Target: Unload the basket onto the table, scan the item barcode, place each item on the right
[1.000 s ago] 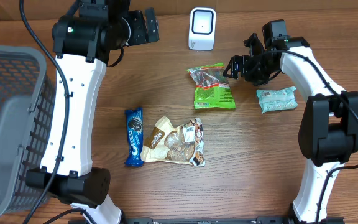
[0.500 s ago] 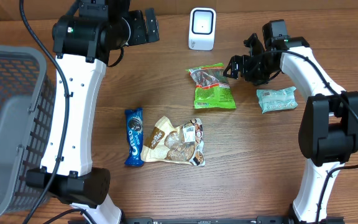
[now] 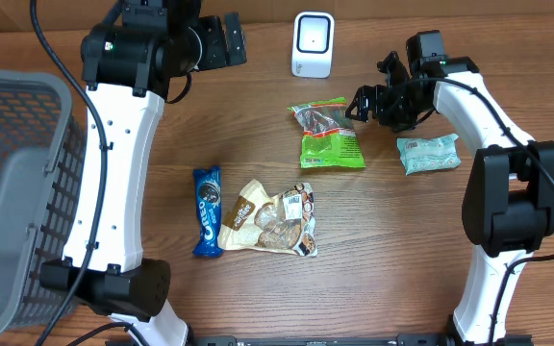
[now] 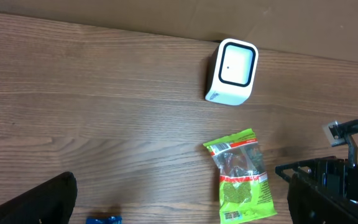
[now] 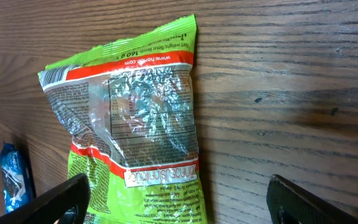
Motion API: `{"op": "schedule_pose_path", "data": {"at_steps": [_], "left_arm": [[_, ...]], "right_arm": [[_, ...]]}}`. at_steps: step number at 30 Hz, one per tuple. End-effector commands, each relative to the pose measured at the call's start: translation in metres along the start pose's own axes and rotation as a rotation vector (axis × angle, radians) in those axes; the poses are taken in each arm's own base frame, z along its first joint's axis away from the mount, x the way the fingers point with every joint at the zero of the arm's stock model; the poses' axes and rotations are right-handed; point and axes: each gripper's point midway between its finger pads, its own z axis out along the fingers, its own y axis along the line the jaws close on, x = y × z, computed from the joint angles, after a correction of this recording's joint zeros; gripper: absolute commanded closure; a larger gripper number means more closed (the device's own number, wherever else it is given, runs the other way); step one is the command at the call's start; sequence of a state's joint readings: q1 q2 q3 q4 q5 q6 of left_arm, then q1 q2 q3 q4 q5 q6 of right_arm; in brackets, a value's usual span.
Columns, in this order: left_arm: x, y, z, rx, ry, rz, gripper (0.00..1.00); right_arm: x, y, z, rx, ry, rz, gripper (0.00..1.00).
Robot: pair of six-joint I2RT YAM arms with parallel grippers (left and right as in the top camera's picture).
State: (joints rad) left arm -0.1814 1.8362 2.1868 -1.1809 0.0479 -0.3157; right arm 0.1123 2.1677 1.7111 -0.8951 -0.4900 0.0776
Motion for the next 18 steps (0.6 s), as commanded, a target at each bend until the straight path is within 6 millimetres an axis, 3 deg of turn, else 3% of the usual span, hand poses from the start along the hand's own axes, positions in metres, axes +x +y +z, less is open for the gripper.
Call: {"op": "schedule_pose_path", "data": {"at_steps": [1, 12, 18], "left_arm": [[-0.008, -0.005, -0.017, 0.02, -0.043, -0.006, 0.0], [-0.008, -0.005, -0.017, 0.02, -0.043, -0.006, 0.0], [-0.008, -0.005, -0.017, 0.02, -0.043, -0.006, 0.0]], "right_arm": [[0.003, 0.0, 0.003, 0.003, 0.011, -0.008, 0.09], [0.017, -0.008, 0.015, 0.006, 0.035, 0.006, 0.09], [0.012, -0.004, 0.016, -0.016, 0.016, -0.007, 0.09]]}}
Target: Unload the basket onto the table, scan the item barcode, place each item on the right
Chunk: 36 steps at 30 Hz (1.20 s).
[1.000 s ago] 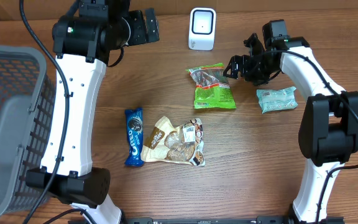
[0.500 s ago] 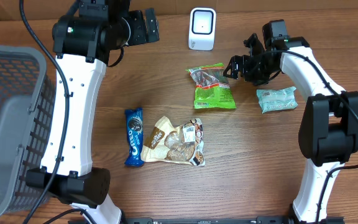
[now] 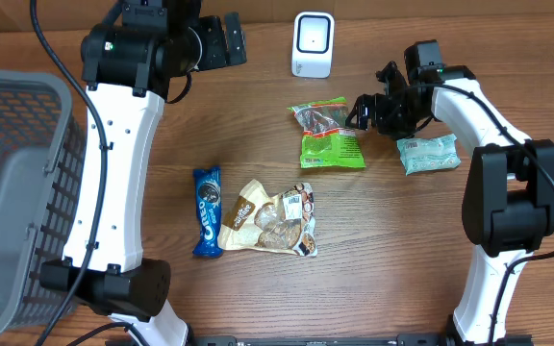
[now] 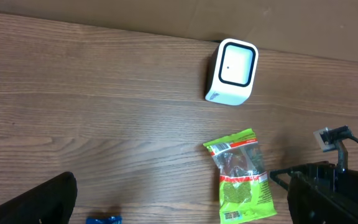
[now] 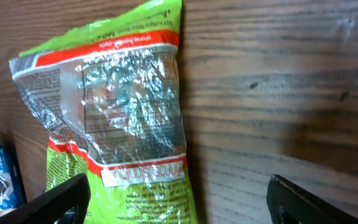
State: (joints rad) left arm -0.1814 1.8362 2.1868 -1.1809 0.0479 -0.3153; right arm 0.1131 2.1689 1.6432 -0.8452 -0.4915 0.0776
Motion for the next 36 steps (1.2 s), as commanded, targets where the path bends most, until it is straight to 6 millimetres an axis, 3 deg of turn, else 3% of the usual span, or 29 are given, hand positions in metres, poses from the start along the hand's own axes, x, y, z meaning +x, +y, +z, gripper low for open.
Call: {"op": "schedule_pose_path", "data": {"at_steps": [1, 6, 12, 17, 20, 21, 24, 26, 29, 36], "left_arm": [[-0.008, -0.005, -0.017, 0.02, -0.043, -0.006, 0.0], [-0.008, -0.005, -0.017, 0.019, -0.043, -0.006, 0.0], [-0.008, -0.005, -0.017, 0.02, -0.043, -0.006, 0.0], [-0.008, -0.005, -0.017, 0.019, -0.043, -0.006, 0.0], [-0.008, -0.005, -0.017, 0.02, -0.043, -0.006, 0.0], [-0.008, -0.005, -0.017, 0.02, -0.043, -0.006, 0.0], [-0.008, -0.005, -0.017, 0.02, -0.043, -0.006, 0.0], [-0.008, -0.005, -0.017, 0.019, -0.043, -0.006, 0.0], [-0.008, -0.005, -0.017, 0.02, -0.043, -0.006, 0.0], [-0.008, -0.005, -0.017, 0.02, -0.043, -0.006, 0.0]], "right_arm": [[0.0, 0.005, 0.003, -0.017, -0.001, -0.019, 0.09], [0.001, 0.012, 0.007, -0.022, -0.003, -0.039, 0.09], [0.007, 0.023, 0.026, -0.034, -0.008, -0.09, 0.09], [0.025, 0.014, 0.05, 0.04, 0.001, -0.116, 0.1], [0.031, 0.008, 0.058, 0.074, -0.002, -0.127, 0.22], [0.032, 0.007, 0.061, 0.079, -0.003, -0.13, 0.3], [0.035, 0.005, 0.064, 0.078, -0.005, -0.134, 0.74], [0.034, 0.006, 0.064, 0.076, -0.007, -0.134, 0.86], [0.031, 0.014, 0.06, 0.049, -0.008, -0.137, 0.96], [-0.003, 0.027, 0.027, 0.145, -0.1, -0.14, 0.96]]}}
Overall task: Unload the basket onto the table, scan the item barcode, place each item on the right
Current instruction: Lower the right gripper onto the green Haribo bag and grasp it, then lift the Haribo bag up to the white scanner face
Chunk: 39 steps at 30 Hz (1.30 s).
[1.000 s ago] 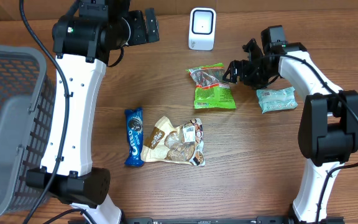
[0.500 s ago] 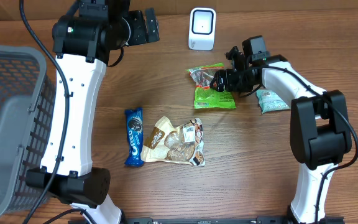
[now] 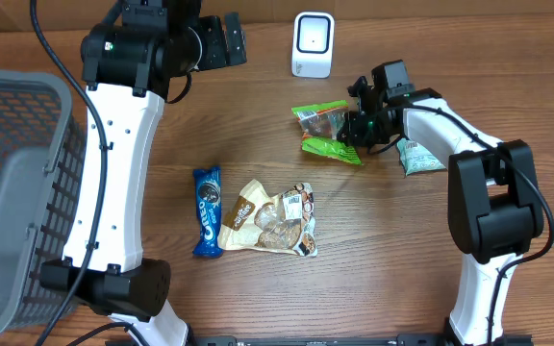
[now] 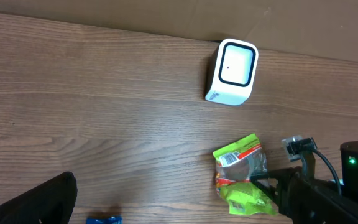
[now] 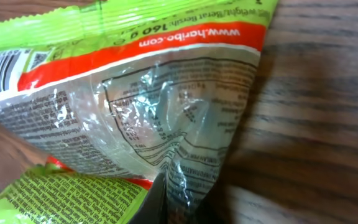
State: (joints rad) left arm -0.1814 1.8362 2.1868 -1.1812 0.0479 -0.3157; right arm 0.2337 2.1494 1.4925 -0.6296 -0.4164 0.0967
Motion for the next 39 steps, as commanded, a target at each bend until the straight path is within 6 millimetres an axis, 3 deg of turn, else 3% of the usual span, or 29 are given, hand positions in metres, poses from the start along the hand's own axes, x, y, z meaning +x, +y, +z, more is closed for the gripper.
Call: {"op": "schedule_pose_path", "data": {"at_steps": [1, 10, 17, 22, 27, 34, 39], "left_arm": [[-0.008, -0.005, -0.017, 0.02, -0.043, -0.006, 0.0], [-0.008, -0.005, -0.017, 0.02, -0.043, -0.006, 0.0], [-0.008, -0.005, -0.017, 0.02, -0.043, -0.006, 0.0], [-0.008, -0.005, -0.017, 0.02, -0.043, -0.006, 0.0], [-0.008, -0.005, -0.017, 0.02, -0.043, -0.006, 0.0], [-0.008, -0.005, -0.017, 0.02, -0.043, -0.006, 0.0], [-0.008, -0.005, -0.017, 0.02, -0.043, -0.006, 0.0]], "right_arm": [[-0.028, 0.0, -0.023, 0.151, -0.087, -0.031, 0.96], [-0.076, 0.014, -0.079, 0.609, -0.348, -0.185, 0.96], [-0.117, 0.036, -0.124, 0.963, -0.56, -0.413, 0.96], [-0.153, 0.059, -0.16, 1.128, -0.669, -0.612, 0.96], [-0.185, 0.068, -0.198, 1.247, -0.739, -0.795, 0.96], [-0.217, 0.07, -0.204, 1.232, -0.827, -1.003, 0.96], [-0.227, 0.058, -0.179, 1.295, -0.767, -1.164, 0.96]]}}
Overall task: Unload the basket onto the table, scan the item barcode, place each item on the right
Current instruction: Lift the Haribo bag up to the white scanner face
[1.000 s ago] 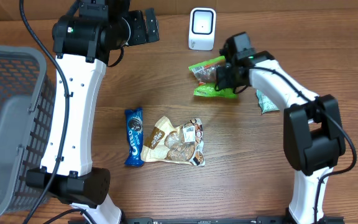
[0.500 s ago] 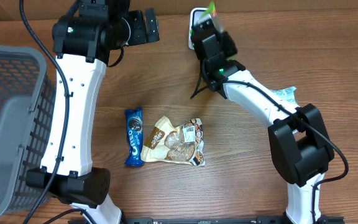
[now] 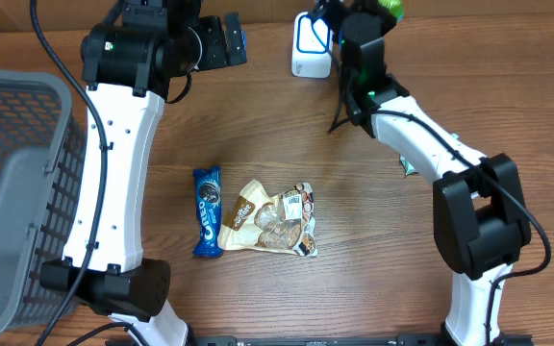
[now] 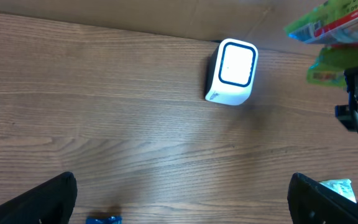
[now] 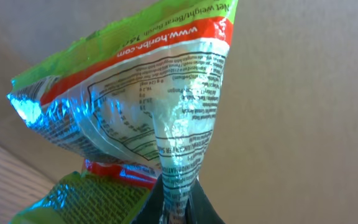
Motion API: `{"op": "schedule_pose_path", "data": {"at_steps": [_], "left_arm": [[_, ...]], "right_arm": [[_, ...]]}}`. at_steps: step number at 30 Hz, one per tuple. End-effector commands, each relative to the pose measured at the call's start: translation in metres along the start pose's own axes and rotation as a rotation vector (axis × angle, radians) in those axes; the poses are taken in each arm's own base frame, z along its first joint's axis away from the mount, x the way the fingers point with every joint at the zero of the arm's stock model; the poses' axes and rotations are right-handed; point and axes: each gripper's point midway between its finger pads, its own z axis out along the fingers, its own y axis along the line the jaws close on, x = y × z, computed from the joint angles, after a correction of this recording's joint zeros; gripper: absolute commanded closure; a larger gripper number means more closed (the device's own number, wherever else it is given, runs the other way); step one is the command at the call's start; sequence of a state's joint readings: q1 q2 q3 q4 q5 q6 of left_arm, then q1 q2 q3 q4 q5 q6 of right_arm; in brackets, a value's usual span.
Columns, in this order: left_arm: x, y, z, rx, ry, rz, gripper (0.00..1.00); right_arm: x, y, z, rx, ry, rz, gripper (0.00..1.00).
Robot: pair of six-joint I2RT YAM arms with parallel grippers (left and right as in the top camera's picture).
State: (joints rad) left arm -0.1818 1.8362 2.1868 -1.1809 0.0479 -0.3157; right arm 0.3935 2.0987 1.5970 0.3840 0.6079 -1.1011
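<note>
The green and orange gummy bag (image 5: 148,106) hangs in the air, and my right gripper (image 5: 176,208) is shut on a pinched fold of it. Seen from overhead, the bag (image 3: 390,8) is at the top edge, just right of the white barcode scanner (image 3: 312,44). In the left wrist view the bag (image 4: 331,28) floats to the upper right of the scanner (image 4: 232,71), whose window faces up. My left gripper (image 4: 182,208) is held high at the back left, open, with nothing between its fingers.
A blue Oreo pack (image 3: 207,211) and a tan cookie bag (image 3: 269,219) lie mid-table. A teal packet (image 4: 337,186) lies on the right, mostly hidden under my right arm from overhead. A grey wire basket (image 3: 12,192) stands at the left edge.
My right gripper, then shut on the green bag at table level right of centre, now holds it high up beside the scanner. The left arm has not moved.
My right gripper was open beside the green bag lying flat near the teal packet. It stood closer to the bag a moment later, then was shut on the bag's edge with the bag crumpled up. Now the bag hangs by the scanner.
</note>
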Motion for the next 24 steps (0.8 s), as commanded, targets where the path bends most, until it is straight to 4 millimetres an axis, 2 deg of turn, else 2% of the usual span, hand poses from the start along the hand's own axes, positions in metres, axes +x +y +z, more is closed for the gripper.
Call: {"op": "schedule_pose_path", "data": {"at_steps": [1, 11, 24], "left_arm": [[-0.008, -0.005, -0.017, 0.02, -0.043, -0.006, 0.0], [-0.008, -0.005, -0.017, 0.02, -0.043, -0.006, 0.0], [-0.008, -0.005, -0.017, 0.02, -0.043, -0.006, 0.0]], "right_arm": [[-0.009, 0.019, 0.011, -0.018, -0.076, -0.171, 0.96], [-0.017, 0.049, 0.016, -0.013, -0.148, -0.277, 0.96], [-0.019, 0.046, 0.016, 0.003, -0.149, -0.269, 0.96]]}}
